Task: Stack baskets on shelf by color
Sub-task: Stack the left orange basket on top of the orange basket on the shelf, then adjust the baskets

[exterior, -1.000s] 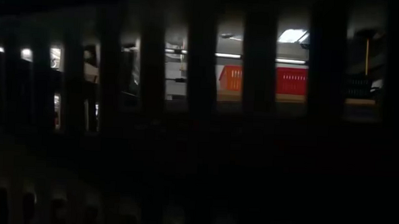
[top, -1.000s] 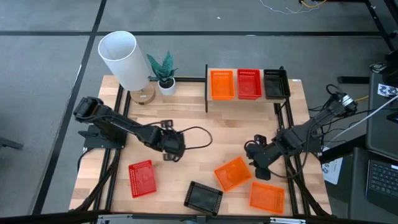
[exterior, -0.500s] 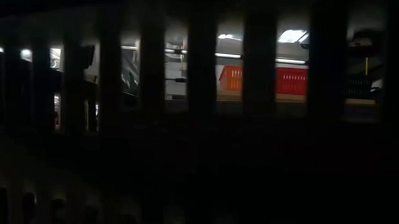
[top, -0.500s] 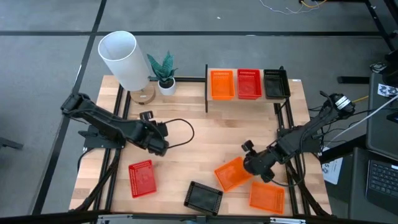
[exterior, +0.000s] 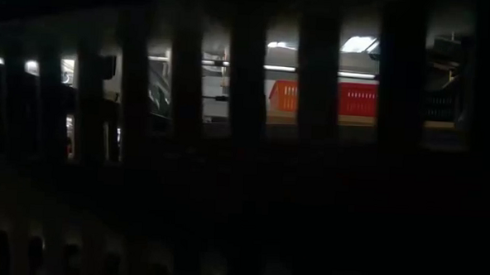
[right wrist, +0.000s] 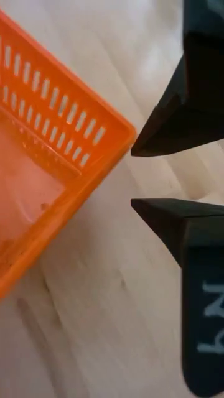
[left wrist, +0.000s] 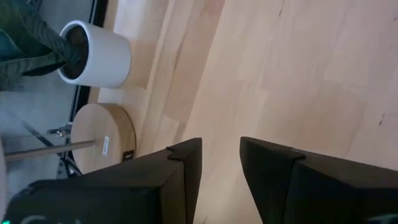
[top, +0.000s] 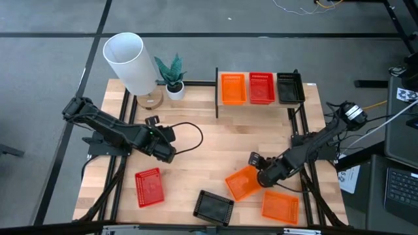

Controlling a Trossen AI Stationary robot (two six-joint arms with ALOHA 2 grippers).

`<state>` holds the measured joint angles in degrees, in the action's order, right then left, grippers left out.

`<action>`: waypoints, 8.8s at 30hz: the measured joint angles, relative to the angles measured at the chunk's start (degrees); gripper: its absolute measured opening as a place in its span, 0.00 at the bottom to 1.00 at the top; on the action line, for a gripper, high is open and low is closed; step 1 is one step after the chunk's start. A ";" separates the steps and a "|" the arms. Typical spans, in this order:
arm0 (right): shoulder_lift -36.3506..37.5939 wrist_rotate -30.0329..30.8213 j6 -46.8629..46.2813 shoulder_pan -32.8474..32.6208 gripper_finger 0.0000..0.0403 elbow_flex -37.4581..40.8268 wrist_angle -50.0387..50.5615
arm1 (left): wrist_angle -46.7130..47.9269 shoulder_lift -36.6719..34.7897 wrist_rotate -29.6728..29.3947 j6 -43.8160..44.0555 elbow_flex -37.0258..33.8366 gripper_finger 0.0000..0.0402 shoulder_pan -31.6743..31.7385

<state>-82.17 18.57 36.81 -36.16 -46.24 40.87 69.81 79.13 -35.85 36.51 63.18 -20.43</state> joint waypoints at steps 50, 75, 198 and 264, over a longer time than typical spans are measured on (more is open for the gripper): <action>-3.26 -0.27 12.24 -1.16 0.29 -0.02 -10.28 | -1.48 0.00 -0.12 5.40 0.01 0.25 0.04; -3.24 2.89 -34.15 10.92 0.01 -0.09 -9.45 | -1.97 0.00 -2.74 5.38 0.02 0.25 0.02; -18.30 -2.81 -25.32 55.07 0.31 -54.17 18.10 | -56.86 -43.25 3.53 -32.48 -45.53 0.25 6.70; -17.95 -0.54 -87.02 5.92 0.31 -10.71 6.26 | -57.03 -43.25 1.76 -32.17 -45.51 0.25 6.69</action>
<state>-100.12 18.04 -50.22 -30.25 -56.94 47.13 12.78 35.88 -34.09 4.34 17.67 -13.74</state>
